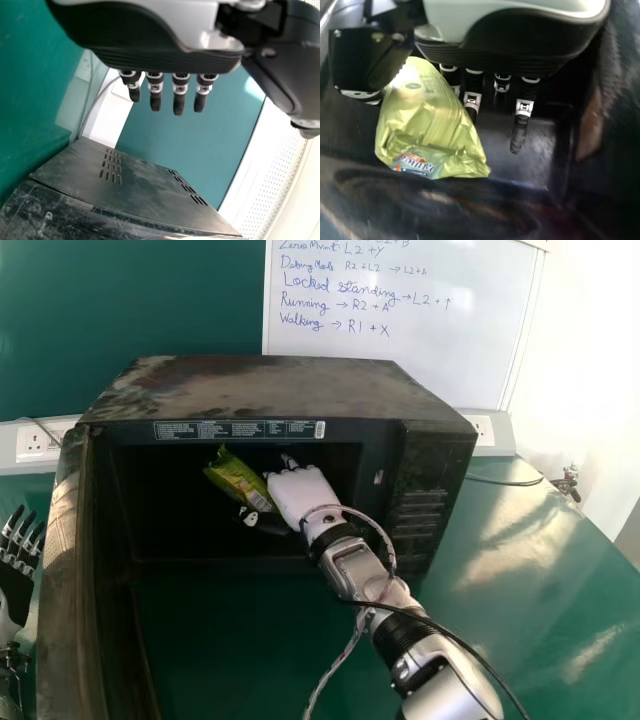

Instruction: Put biscuit inside oven

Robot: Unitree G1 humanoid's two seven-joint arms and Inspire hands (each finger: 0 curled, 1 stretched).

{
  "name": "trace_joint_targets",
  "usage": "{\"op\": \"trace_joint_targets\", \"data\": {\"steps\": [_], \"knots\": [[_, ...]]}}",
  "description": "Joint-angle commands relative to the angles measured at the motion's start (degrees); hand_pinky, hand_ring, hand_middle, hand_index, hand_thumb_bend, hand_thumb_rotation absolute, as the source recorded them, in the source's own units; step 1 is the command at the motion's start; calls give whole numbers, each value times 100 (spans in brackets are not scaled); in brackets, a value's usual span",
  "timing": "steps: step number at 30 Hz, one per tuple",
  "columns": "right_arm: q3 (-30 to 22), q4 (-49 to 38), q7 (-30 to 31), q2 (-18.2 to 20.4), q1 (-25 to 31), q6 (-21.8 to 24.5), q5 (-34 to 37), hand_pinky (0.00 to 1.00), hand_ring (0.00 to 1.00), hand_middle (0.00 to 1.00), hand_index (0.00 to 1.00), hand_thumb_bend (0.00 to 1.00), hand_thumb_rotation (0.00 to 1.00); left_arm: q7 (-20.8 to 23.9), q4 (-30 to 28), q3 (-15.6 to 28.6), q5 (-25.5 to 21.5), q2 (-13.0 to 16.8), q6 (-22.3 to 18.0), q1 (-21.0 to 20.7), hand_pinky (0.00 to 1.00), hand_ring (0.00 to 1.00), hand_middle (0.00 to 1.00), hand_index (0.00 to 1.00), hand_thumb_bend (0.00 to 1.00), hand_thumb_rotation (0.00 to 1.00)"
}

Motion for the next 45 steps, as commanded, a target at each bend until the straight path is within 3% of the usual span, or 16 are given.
{"op": "trace_joint_targets", "data": {"steps": [1,25,30,31,34,38,45], "knots": [[20,93,-143,67,-199,-41,96,51,51,47,52,53,0,32,355,-32,-22,-595,-39,408,8,40,55,63,100,63],[183,546,-493,264,-391,196,224,51,52,46,54,52,0,13,352,-28,-18,-568,-37,426,10,40,55,62,100,61],[184,513,-290,318,-385,409,279,55,63,49,50,53,0,19,361,-25,-22,-554,-11,423,9,40,55,62,100,61],[181,499,-231,326,-383,451,290,58,68,64,64,66,17,20,364,-24,-22,-554,-14,422,9,40,55,62,100,61],[175,456,-101,346,-371,551,314,61,72,76,76,80,34,-28,381,-21,-31,-538,-3,416,9,40,55,63,100,61],[236,391,-35,338,-351,642,277,64,75,80,79,81,42,-32,377,-11,-48,-532,44,413,9,40,55,63,100,61],[218,262,-85,299,-250,644,323,68,79,85,80,83,45,20,350,-24,-20,-546,5,425,8,40,55,64,100,61]]}}
